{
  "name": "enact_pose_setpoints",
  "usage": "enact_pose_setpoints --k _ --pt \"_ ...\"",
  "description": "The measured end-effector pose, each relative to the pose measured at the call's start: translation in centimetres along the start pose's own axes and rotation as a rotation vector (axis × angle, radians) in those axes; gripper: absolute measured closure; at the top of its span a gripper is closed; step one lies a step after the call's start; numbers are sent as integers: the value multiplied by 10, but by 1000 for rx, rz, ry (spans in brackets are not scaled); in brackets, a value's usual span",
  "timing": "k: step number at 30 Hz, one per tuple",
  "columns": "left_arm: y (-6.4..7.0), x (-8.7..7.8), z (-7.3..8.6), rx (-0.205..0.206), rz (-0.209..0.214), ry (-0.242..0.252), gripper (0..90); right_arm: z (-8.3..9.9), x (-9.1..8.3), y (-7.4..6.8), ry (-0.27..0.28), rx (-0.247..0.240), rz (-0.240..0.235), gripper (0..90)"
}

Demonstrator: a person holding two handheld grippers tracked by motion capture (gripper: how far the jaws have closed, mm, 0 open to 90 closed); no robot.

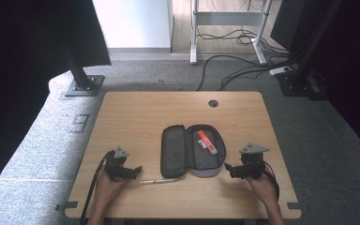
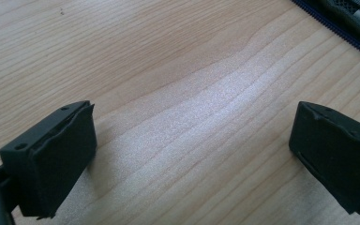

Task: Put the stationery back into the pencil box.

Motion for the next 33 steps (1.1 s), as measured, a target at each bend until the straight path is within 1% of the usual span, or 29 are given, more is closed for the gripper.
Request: enact_pose_setpoints --k 1,4,6,7,8,9,12,13,16,17,20,23,25,27,32,33 --pt "0 0 0 1 1 0 9 5 1 2 3 8 2 18" --pt "0 0 0 2 1 0 11 9 2 3 3 19 1 19" --pt "0 0 0 3 3 2 12 14 4 5 -9 20 7 21" --pt "0 -1 1 7 2 3 20 20 7 6 -15 31 6 23" --pt "0 -1 1 7 2 3 24 20 7 6 -15 31 6 23" --pt "1 -1 1 11 5 5 27 26 10 8 -23 41 4 26" --pt "1 -2 1 14 8 6 33 32 13 9 -34 44 7 27" --pt "1 -2 1 18 9 8 35 37 16 10 -42 53 4 28" --pt "1 -2 1 19 10 8 35 41 18 12 -50 61 5 28" --pt "1 -2 2 19 9 8 37 45 21 14 -58 71 7 29" --pt "1 -3 2 24 6 6 38 47 23 16 -66 80 11 30" --pt "1 -5 2 38 -15 3 46 49 24 19 -52 81 22 28" --pt "2 -8 2 42 -20 6 49 49 24 19 -53 80 24 24" --pt "3 -11 1 39 -20 14 51 49 24 19 -54 78 25 23" --pt "6 -22 -1 34 10 41 74 49 24 19 -54 79 26 22" --pt "7 -24 -2 35 20 46 98 49 24 19 -54 78 26 22"
Point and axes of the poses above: each handheld gripper's, and its own axes: x roughly forward along the jaws, z roughly out of its underside, y roughly to its right, the point moved 6 cm from there along x, roughly forward along the jaws, and after that the axes turned 6 degrees about -y, right-handed, at the moved point
